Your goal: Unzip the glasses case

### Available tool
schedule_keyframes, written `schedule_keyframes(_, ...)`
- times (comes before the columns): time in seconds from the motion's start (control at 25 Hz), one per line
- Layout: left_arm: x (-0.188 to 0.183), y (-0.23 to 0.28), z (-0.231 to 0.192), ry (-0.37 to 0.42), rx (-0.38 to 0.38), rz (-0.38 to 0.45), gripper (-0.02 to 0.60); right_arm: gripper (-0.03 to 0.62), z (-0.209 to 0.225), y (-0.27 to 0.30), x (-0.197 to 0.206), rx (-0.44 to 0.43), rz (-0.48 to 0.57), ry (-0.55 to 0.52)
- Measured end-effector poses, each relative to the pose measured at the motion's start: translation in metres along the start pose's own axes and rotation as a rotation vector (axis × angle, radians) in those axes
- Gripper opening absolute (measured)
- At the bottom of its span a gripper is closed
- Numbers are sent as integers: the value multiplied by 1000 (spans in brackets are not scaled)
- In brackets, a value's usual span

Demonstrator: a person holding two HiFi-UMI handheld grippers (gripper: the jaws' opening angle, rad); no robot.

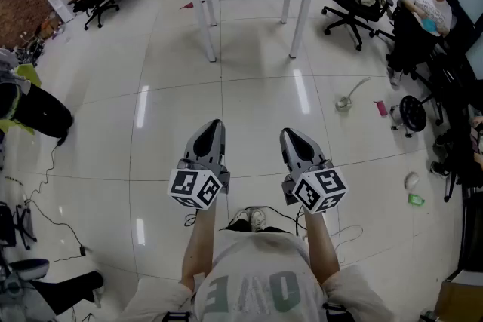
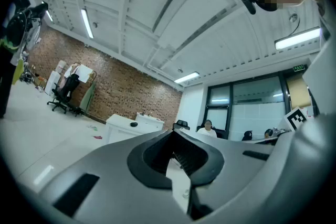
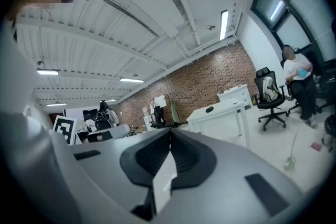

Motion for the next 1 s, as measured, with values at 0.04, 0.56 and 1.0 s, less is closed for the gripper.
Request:
schedule_keyframes(0.04, 1, 3, 3, 6, 2, -6, 3, 2, 5, -1, 0, -1, -6, 1)
schedule_keyframes(0.56, 31, 135, -70, 0, -43, -34, 3, 2, 106, 114, 13, -3, -53, 44)
schedule_keyframes(1.0, -29, 463, -213, 23, 17, 0, 3, 2, 272, 408, -94, -7, -32, 5)
Point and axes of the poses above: the fingertips, and each gripper's own axes: y forward along the fingers, z to its right, x out of its underside, the point moved 4 cm from there along -y, backward along the fingers, and after that the axes turned 3 degrees about -x, right-handed, at the moved point
